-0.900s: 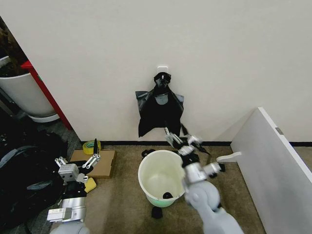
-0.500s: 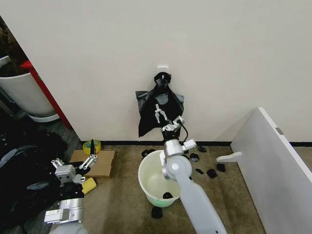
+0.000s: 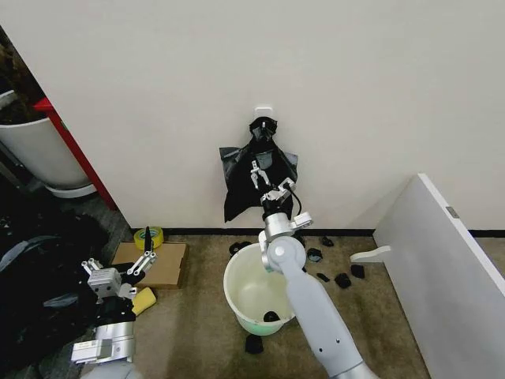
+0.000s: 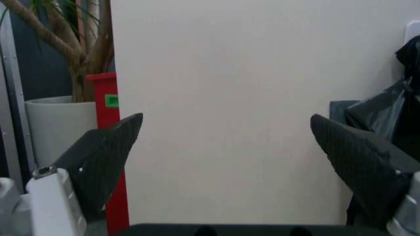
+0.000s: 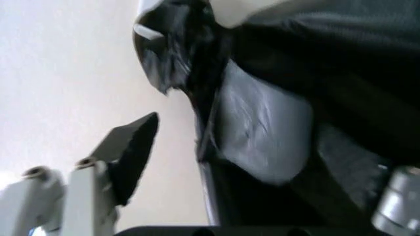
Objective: Place the garbage bag over the trash bin.
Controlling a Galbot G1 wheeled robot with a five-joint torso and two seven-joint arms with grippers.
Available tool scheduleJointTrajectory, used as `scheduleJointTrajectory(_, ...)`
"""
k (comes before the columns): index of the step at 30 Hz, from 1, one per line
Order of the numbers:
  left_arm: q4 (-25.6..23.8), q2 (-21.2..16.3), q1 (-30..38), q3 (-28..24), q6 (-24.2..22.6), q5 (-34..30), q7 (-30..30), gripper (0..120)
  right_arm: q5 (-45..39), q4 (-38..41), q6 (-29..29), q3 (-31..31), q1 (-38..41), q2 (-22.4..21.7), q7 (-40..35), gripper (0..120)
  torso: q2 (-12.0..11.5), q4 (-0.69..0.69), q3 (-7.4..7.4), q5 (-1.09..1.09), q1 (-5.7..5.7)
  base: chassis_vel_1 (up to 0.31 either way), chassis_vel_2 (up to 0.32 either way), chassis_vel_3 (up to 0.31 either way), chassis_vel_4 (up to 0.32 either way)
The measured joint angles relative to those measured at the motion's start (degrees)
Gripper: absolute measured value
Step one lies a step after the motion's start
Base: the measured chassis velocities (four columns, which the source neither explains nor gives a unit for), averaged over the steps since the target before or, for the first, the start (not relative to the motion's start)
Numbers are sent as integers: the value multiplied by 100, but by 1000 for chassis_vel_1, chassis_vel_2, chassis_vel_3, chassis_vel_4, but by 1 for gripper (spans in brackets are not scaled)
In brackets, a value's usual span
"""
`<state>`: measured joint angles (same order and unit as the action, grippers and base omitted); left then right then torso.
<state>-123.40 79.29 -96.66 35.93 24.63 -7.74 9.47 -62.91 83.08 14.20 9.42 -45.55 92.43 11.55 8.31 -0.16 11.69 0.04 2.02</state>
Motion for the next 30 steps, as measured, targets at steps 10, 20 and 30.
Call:
scheduleJointTrajectory(10, 92, -45, 20, -23, 34, -2, 41, 100, 115, -14, 16, 68, 42, -12, 53, 38, 0, 1, 0, -1, 0, 0, 0, 0, 0)
scheduleJointTrajectory(20, 162, -47, 52, -26, 74, -5, 79, 100, 263, -23, 16, 57, -32, -21, 26, 7, 0, 1, 0, -1, 0, 0, 0, 0, 0)
scheduleJointTrajectory(30, 172, -58, 64, -6, 91, -32, 94, 100, 458, 523, 62, -135, -705, -159, -91, 0, 0, 2, -1, -1, 0, 0, 0, 0, 0)
